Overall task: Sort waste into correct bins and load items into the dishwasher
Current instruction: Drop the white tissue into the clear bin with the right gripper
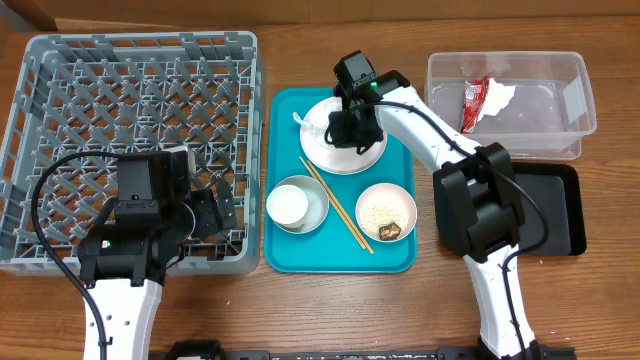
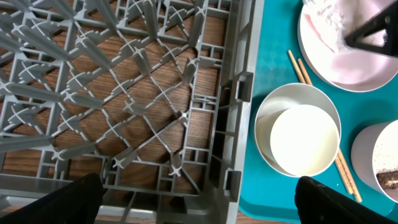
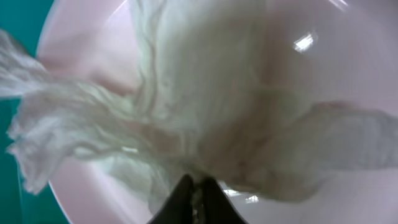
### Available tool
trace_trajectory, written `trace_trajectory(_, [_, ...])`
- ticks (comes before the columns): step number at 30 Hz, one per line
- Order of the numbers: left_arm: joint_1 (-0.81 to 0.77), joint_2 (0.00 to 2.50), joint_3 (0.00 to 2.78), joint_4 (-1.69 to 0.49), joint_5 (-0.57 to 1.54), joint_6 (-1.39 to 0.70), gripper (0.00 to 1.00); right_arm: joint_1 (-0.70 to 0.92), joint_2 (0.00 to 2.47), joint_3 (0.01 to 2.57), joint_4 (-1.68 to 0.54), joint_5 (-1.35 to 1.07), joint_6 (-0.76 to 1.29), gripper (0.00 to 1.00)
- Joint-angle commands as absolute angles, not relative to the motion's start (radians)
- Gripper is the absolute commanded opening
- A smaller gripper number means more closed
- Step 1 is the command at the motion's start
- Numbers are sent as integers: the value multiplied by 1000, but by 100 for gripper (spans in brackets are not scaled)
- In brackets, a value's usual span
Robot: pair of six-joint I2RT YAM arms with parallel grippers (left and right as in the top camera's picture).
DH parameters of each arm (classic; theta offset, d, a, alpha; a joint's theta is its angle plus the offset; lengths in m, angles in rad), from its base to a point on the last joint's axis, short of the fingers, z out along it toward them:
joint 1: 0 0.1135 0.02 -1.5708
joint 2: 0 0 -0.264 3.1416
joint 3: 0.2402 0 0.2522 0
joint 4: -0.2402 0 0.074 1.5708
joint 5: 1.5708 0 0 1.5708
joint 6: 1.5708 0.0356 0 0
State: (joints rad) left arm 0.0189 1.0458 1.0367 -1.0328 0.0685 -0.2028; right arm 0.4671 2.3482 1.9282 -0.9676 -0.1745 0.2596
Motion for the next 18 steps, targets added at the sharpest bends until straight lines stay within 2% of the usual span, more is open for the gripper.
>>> trace_trajectory(1, [12,1045,1063,-1032,79,-206,100,458,2343,1964,-1013,-168,266,4])
trace_trajectory(10, [12,1045,1063,-1031,79,-206,100,347,2220,2187,-1228,-38,262,4])
trace_trajectory(18, [12,1045,1063,-1030,79,-206,100,140,2061,2257,-1225,7,264,4])
